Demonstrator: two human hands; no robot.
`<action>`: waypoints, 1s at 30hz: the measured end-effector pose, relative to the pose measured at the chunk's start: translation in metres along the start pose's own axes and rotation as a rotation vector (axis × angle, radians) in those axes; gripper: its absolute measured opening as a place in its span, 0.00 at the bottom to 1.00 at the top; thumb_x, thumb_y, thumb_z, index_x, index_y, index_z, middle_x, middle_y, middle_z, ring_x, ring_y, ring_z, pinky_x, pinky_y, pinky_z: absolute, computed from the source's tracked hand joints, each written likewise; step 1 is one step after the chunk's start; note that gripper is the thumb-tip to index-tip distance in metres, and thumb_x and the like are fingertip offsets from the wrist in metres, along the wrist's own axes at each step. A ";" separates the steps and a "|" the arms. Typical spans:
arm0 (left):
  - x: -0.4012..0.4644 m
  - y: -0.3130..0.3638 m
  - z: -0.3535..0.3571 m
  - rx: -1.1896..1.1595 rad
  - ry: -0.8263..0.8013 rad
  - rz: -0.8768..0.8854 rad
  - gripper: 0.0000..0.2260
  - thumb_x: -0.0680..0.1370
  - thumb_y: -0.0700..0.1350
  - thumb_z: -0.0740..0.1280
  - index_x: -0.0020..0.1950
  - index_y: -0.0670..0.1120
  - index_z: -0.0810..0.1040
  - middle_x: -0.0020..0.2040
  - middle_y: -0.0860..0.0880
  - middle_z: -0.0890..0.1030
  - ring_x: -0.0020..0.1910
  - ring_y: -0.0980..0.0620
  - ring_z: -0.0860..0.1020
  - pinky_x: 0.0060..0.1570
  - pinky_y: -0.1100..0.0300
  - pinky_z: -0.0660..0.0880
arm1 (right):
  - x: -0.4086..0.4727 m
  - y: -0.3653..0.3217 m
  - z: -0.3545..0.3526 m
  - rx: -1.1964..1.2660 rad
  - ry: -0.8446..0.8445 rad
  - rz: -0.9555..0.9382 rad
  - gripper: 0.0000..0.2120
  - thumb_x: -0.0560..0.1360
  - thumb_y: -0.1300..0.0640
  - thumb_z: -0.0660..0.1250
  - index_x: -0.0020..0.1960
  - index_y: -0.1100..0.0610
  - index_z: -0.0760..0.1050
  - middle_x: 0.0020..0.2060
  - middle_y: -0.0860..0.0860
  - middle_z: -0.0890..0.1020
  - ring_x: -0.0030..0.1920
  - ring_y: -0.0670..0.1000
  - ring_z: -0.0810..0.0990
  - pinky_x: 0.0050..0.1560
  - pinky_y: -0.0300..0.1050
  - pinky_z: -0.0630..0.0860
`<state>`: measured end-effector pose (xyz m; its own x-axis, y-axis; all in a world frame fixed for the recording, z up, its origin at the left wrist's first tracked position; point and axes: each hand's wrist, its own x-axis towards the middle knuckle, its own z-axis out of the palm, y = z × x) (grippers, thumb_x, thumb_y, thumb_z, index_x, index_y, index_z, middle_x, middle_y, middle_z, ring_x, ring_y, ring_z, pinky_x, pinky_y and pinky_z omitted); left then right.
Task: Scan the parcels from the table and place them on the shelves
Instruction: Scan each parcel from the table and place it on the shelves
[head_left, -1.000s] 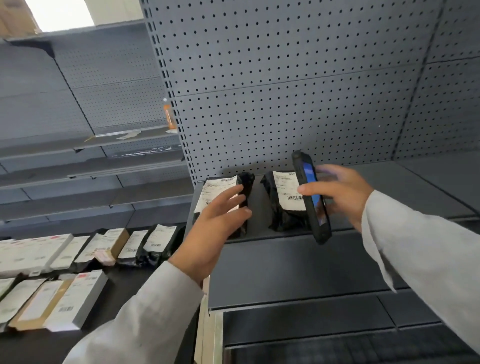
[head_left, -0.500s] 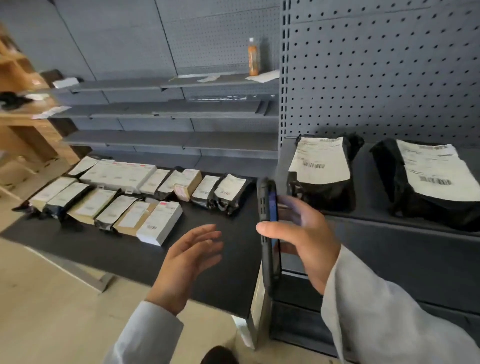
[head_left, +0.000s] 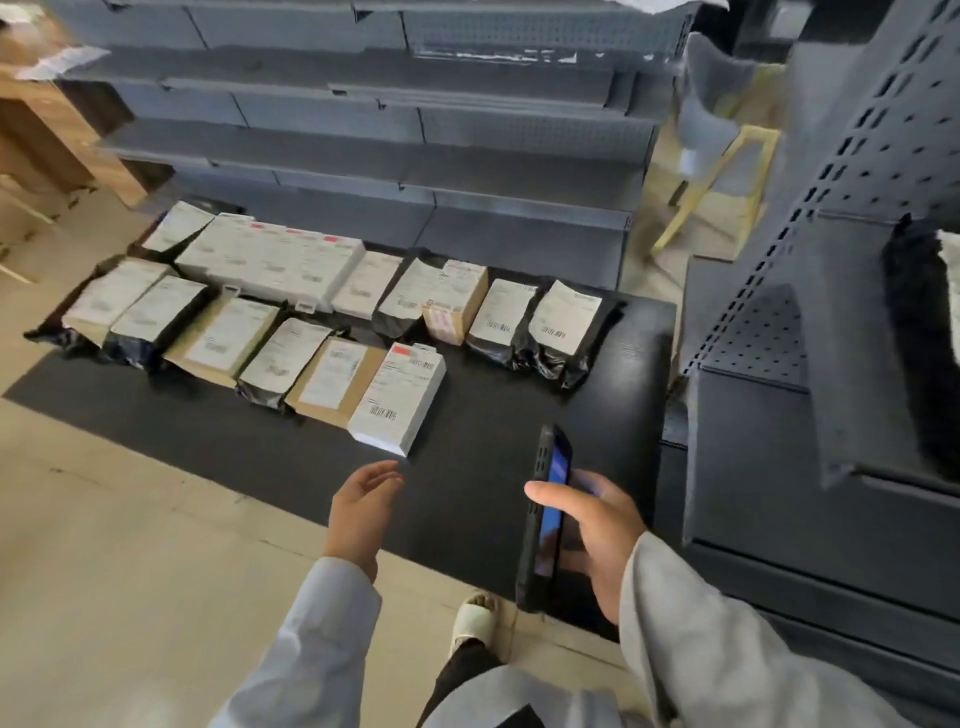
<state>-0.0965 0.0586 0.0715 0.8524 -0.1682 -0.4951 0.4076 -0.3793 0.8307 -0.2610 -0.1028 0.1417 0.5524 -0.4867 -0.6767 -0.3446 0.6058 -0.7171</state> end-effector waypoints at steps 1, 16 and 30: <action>0.015 0.004 -0.006 0.049 -0.009 -0.003 0.08 0.79 0.40 0.67 0.57 0.47 0.81 0.52 0.49 0.82 0.55 0.49 0.79 0.53 0.58 0.74 | 0.007 0.000 0.010 0.003 0.012 0.028 0.15 0.70 0.61 0.77 0.55 0.57 0.79 0.40 0.58 0.82 0.33 0.55 0.82 0.30 0.47 0.79; 0.195 0.036 0.018 0.938 -0.143 0.133 0.34 0.73 0.57 0.72 0.75 0.53 0.64 0.74 0.45 0.65 0.72 0.39 0.63 0.72 0.44 0.62 | 0.056 0.016 0.063 0.066 0.262 0.113 0.26 0.67 0.55 0.80 0.63 0.54 0.76 0.54 0.63 0.82 0.45 0.62 0.84 0.37 0.50 0.80; 0.142 -0.002 0.072 1.090 -0.226 0.218 0.41 0.68 0.55 0.77 0.74 0.59 0.57 0.73 0.44 0.59 0.71 0.40 0.61 0.71 0.46 0.61 | 0.045 0.013 0.044 0.210 0.363 0.072 0.20 0.70 0.58 0.77 0.61 0.58 0.77 0.49 0.61 0.83 0.41 0.59 0.84 0.34 0.48 0.80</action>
<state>-0.0001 -0.0296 -0.0187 0.7468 -0.4462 -0.4931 -0.3391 -0.8934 0.2948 -0.2074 -0.0894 0.1091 0.2169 -0.6059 -0.7654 -0.1893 0.7430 -0.6419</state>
